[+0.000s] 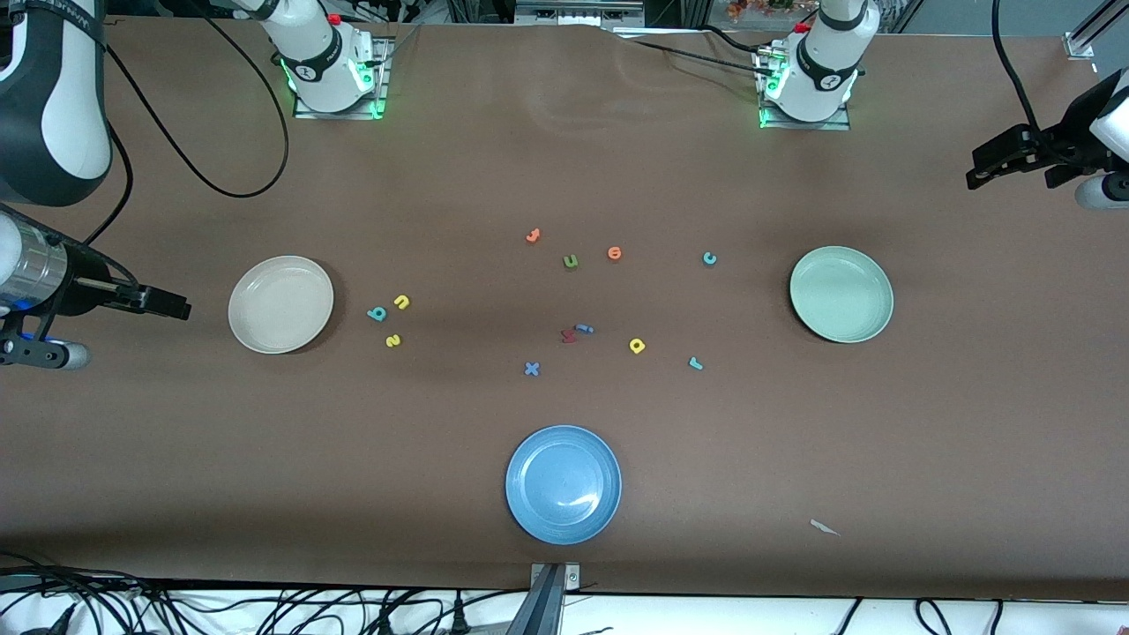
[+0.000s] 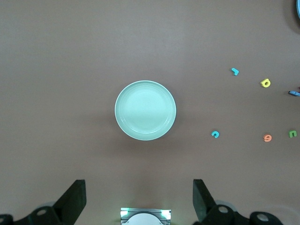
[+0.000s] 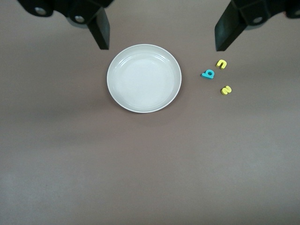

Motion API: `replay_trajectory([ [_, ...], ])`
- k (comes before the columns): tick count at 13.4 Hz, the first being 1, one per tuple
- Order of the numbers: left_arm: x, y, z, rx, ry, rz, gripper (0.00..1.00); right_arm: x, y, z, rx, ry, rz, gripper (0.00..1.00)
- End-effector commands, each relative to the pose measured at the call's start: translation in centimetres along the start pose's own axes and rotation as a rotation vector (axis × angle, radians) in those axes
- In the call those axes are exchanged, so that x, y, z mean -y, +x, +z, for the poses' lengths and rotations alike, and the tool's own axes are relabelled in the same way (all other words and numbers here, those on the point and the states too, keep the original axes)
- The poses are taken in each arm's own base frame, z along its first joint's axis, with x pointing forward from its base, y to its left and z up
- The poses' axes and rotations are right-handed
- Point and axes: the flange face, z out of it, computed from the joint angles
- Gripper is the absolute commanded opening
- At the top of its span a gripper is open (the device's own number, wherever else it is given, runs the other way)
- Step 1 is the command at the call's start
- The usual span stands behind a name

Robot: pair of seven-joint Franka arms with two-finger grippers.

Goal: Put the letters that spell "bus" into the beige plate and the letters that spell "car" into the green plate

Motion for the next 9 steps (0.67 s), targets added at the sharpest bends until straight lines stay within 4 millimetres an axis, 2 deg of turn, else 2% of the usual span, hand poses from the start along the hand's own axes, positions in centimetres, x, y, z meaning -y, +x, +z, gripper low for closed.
replay_trajectory([
  [1, 0.08, 0.12, -0.64, 0.003, 0.014, -0.013, 1.00, -0.25, -0.28, -0.15, -0.007, 0.003, 0.004, 0.99],
  [9, 0.09, 0.12, -0.64, 0.003, 0.013, -0.013, 1.00, -0.44, -0.20, -0.07, -0.007, 0.003, 0.015, 0.99],
])
